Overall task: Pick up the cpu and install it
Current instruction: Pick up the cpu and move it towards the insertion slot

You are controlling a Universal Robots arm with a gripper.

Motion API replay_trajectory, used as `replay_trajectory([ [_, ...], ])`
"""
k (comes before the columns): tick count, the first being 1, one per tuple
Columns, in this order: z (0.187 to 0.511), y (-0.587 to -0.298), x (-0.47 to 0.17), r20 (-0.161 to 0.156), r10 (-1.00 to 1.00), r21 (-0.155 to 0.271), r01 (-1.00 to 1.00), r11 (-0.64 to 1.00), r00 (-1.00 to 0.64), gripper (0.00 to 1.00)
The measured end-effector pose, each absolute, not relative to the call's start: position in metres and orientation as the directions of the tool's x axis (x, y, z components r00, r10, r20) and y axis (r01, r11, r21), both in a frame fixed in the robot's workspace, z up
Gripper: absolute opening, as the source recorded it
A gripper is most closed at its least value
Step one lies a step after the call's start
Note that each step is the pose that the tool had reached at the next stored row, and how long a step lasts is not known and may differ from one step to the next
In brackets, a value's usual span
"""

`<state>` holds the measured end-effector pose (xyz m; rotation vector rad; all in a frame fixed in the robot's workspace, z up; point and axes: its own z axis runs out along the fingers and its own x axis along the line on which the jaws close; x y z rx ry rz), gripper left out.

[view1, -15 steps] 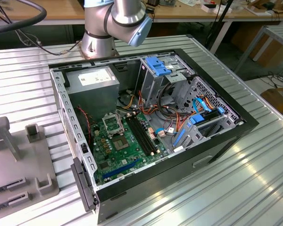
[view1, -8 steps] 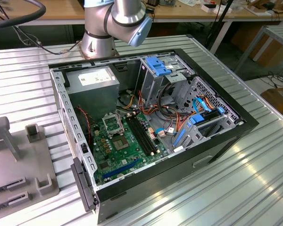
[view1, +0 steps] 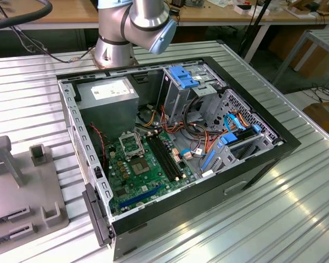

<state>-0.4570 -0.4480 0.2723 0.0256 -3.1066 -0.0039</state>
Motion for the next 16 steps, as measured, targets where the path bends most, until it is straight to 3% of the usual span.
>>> replay_trajectory([
  [16, 0.2783, -0.4480, -0.4570, 0.035, -0.016, 0.003, -0.016, 1.000, -0.999, 0.47],
])
